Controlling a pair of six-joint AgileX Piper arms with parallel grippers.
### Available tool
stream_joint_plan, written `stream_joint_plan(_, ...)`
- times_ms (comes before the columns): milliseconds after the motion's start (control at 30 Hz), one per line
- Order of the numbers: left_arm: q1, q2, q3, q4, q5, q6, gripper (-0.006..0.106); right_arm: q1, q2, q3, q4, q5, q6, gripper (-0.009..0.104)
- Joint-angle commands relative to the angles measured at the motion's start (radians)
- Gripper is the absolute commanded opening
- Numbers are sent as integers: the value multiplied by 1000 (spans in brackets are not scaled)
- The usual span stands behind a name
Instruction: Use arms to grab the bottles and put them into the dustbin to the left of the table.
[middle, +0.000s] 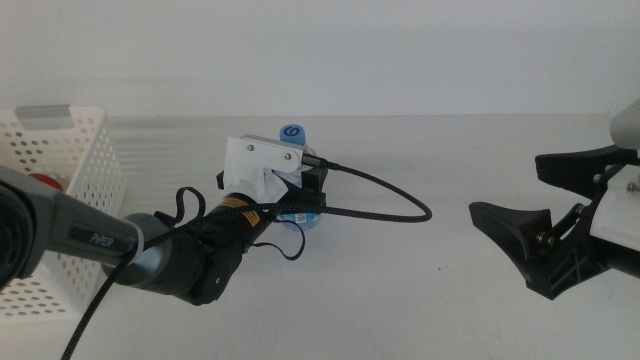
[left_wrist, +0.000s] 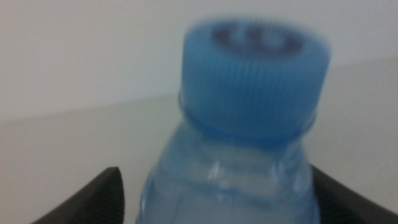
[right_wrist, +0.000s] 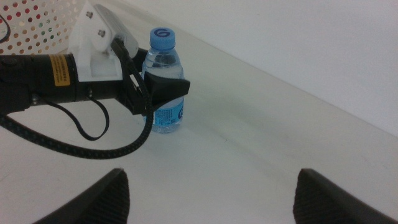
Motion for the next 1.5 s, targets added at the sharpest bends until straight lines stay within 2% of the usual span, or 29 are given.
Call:
stream_joint_plan(0,-2,-50,-24,-1,-132,-13,78,0,-7,-28,-7,-66,-8,79)
stream_joint_plan(100,-2,-50,-24,-1,-116,-17,62,0,-7,-28,-7,-66,-8,79)
stream_joint_plan(200,-2,-50,-24,6,-87,-40,41,0,-7,-28,-7,-66,-8,79)
stream_joint_plan(367,-2,-67,7,11,-85,-70,-2,0,-7,-28,-7,-66,-8,79)
stream_joint_plan(400,-2,-78,23,11,-85,-68,-5,0,-7,-28,-7,-66,-8,79)
stream_joint_plan(600,-2,-237,123,14,-12,-46,-5,0,-7,-28,-7,-66,-8,79)
stream_joint_plan(1033,-2,-675,131,29,566,-1,-5,0,-7,-28,-7,-66,-8,79)
stream_joint_plan(1267,-2,-777,-11,29,1036,-1,-5,0,-7,-28,-7,-66,-8,79)
stream_joint_plan(1467,-2,-782,-179,29,1322,-3,-5,0,-7,-28,-7,-66,-8,79)
